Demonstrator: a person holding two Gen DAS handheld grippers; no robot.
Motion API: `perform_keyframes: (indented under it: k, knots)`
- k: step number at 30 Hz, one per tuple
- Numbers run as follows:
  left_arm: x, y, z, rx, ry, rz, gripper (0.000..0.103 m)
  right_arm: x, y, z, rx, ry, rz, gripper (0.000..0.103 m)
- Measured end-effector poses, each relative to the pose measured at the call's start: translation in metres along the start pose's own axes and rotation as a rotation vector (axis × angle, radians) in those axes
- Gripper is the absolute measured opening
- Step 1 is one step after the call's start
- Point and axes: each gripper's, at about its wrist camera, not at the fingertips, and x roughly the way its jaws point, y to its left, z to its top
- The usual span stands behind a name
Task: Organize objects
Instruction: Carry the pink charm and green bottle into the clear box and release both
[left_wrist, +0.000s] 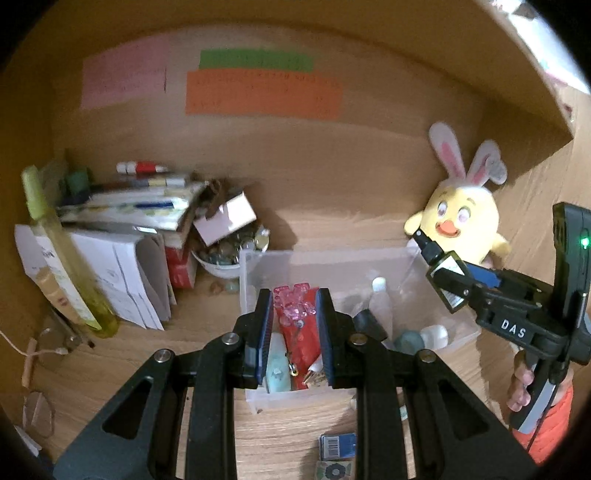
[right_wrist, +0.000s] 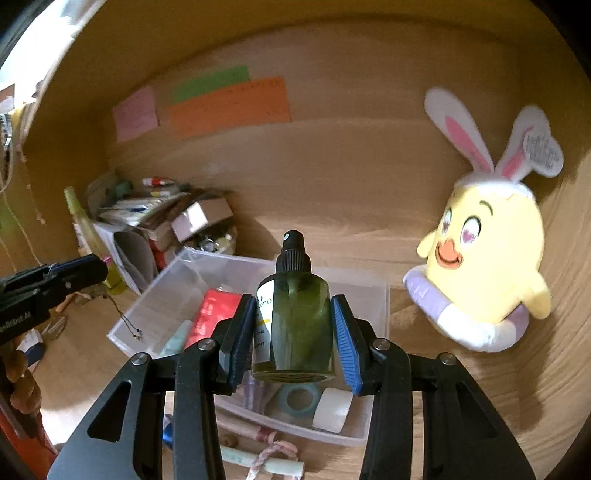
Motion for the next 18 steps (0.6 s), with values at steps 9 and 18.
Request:
perform_keyframes:
  k: [9, 18]
  knots:
    - [0.036, -0.003, -0.009, 0.017, 0.08, -0.004, 0.023, 0.04, -0.01, -0.011, 0.03, 0.106, -0.014, 0.038]
    - [0.06, -0.009, -0.019, 0.045, 0.148, -0.031, 0.023, 0.06, -0.003, -0.019, -0.004, 0.168, -0.033, 0.038]
